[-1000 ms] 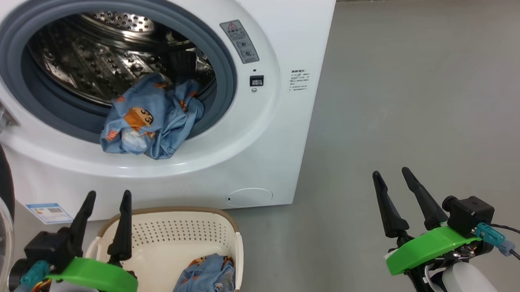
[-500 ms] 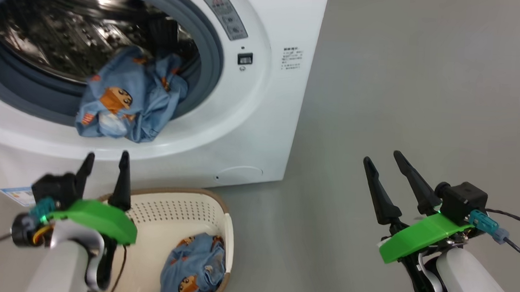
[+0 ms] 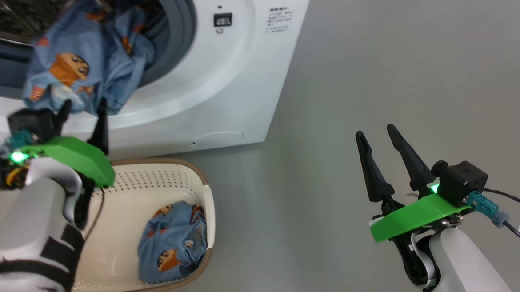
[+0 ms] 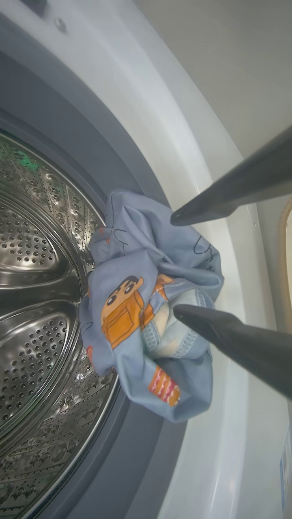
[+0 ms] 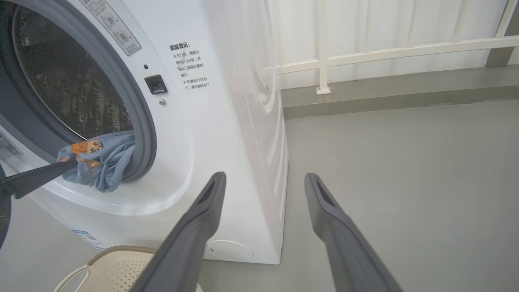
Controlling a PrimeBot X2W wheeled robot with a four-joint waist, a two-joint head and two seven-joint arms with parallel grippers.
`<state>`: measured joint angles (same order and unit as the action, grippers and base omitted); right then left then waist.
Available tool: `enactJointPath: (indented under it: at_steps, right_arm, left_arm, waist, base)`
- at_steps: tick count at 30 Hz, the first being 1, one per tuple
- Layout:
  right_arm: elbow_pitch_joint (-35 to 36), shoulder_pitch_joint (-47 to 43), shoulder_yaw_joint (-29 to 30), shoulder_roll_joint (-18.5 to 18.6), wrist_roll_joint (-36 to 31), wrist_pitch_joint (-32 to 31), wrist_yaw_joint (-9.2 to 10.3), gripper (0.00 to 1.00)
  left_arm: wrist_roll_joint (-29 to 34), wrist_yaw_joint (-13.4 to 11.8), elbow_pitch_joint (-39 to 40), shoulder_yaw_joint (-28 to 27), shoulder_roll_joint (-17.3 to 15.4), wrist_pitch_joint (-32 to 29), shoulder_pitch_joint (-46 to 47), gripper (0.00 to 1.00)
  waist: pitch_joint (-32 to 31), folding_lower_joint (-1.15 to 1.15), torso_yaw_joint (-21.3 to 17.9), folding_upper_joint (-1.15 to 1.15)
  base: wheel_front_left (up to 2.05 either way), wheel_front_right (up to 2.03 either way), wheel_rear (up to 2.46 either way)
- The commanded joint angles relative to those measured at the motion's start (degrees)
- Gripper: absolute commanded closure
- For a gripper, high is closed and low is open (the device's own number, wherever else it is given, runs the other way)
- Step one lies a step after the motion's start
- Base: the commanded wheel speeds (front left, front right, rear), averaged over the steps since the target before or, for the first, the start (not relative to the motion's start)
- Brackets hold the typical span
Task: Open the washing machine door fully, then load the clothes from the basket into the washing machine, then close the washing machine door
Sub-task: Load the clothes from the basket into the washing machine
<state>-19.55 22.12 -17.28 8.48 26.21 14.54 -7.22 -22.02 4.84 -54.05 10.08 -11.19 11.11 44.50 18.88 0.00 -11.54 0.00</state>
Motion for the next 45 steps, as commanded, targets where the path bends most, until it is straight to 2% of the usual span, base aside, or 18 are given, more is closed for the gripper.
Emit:
enactJointPath:
  at_steps: [1,10,22,23,24,25,32,38,45]
  right_arm:
    - [1.6,1.0,-0.7,-0.3,-0.9,0.5,-0.26,0.0]
    - [2.2,1.7,0.1,-1.2,-1.2,0.5,-0.26,0.0]
    - [2.5,1.9,0.5,-1.7,-1.4,0.5,-0.26,0.0]
    - [2.5,1.9,0.5,-1.7,-1.4,0.5,-0.26,0.0]
    - [2.4,2.0,0.5,-1.8,-1.4,0.5,-0.26,0.0]
    - [2.4,2.0,0.5,-1.8,-1.4,0.5,-0.26,0.0]
    - [2.2,1.8,0.7,-1.8,-1.4,0.5,-0.26,0.0]
    - [2.4,1.6,0.7,-1.9,-1.2,0.5,-0.26,0.0]
    - [3.0,2.1,0.2,-2.1,-0.9,0.5,-0.26,0.0]
  left_arm:
    - [0.4,0.2,-0.3,-1.3,-2.8,0.5,2.6,0.0]
    - [0.5,-0.1,-8.7,-1.1,-4.3,1.7,8.4,0.0]
    - [0.5,-4.4,-15.5,-1.4,-5.8,2.8,13.2,0.0]
    - [0.3,-4.6,-15.7,-1.5,-5.9,2.9,13.4,0.5]
    - [0.3,-4.6,-15.9,-1.5,-5.9,3.0,13.7,0.8]
    - [0.2,-4.6,-16.1,-1.5,-5.9,3.1,13.8,1.0]
    - [0.3,-3.1,-16.1,-0.8,-6.0,3.6,14.1,1.0]
    - [0.7,-2.0,-11.5,-0.5,-5.9,3.9,15.3,1.0]
    - [1.4,-1.3,-10.5,0.5,-6.7,3.3,21.1,1.0]
  waist:
    - [2.9,0.0,-2.2,0.0]
    - [5.6,0.0,-4.2,0.0]
    - [6.9,0.0,-4.7,0.0]
    - [6.9,0.0,-4.6,0.0]
    - [6.9,0.0,-4.6,0.0]
    - [6.9,0.0,-4.5,0.0]
    - [6.4,0.0,-3.8,0.0]
    - [6.7,0.0,-2.8,0.0]
    - [9.3,0.0,-3.9,0.0]
  base:
    - [0.0,0.0,0.0]
    - [0.0,0.0,0.0]
    - [0.0,0.0,0.0]
    - [0.0,0.0,0.0]
    - [0.0,0.0,0.0]
    - [0.0,0.0,0.0]
    - [0.0,0.0,0.0]
    - [0.0,0.0,0.0]
    - [0.0,0.0,0.0]
